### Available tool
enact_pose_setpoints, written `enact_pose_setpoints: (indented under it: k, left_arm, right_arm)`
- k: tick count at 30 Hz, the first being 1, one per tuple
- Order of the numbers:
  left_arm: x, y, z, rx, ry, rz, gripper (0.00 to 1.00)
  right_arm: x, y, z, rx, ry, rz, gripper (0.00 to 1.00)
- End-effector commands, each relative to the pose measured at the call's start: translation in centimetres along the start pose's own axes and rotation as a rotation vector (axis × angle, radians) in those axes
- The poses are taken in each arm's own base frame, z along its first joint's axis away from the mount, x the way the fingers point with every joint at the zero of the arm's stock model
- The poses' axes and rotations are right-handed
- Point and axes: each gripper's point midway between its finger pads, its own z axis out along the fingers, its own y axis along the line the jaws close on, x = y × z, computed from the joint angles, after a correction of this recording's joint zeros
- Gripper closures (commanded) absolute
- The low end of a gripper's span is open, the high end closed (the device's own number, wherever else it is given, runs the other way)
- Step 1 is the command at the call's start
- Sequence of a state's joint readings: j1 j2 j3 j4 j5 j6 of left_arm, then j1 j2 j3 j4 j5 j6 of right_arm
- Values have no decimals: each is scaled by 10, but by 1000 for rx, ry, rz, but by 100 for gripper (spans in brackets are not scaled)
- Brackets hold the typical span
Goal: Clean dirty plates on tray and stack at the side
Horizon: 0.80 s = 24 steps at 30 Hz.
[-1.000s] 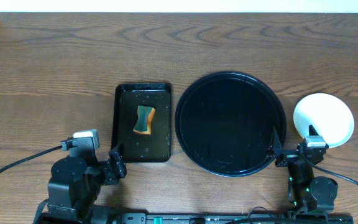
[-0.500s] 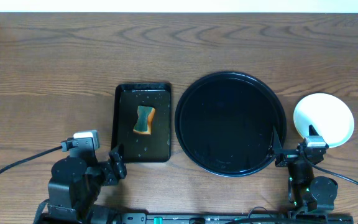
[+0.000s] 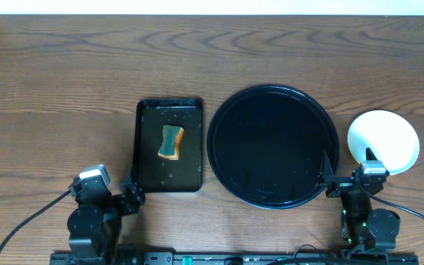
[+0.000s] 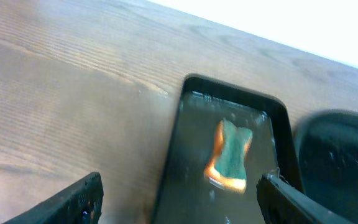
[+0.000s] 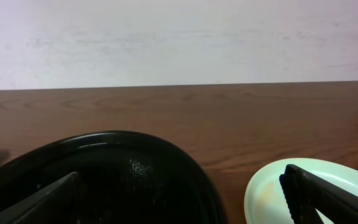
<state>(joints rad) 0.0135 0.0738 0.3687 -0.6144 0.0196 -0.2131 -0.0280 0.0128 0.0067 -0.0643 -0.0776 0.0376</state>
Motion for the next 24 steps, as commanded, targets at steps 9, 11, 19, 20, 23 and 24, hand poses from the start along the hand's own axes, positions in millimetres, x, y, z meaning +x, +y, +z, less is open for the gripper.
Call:
enact_pose_setpoints:
  k: [9, 11, 19, 20, 23, 24]
  left_arm:
    - [-29, 1, 31, 47, -328, -2, 20]
    - [-32, 0, 36, 62, -390, 2, 20]
    - [-2, 9, 49, 26, -286, 39, 20]
    - [8, 12, 52, 14, -246, 41, 20]
    - [5, 12, 51, 14, -255, 40, 20]
    - [5, 12, 51, 14, -255, 40, 20]
  right_arm:
    - [0, -1, 0, 3, -1, -1, 1]
    - [0, -1, 0, 3, -1, -1, 1]
    - [0, -1, 0, 3, -1, -1, 1]
    - [0, -1, 0, 2, -1, -1, 1]
    - [0, -1, 0, 3, -1, -1, 1]
    - [0, -1, 0, 3, -1, -1, 1]
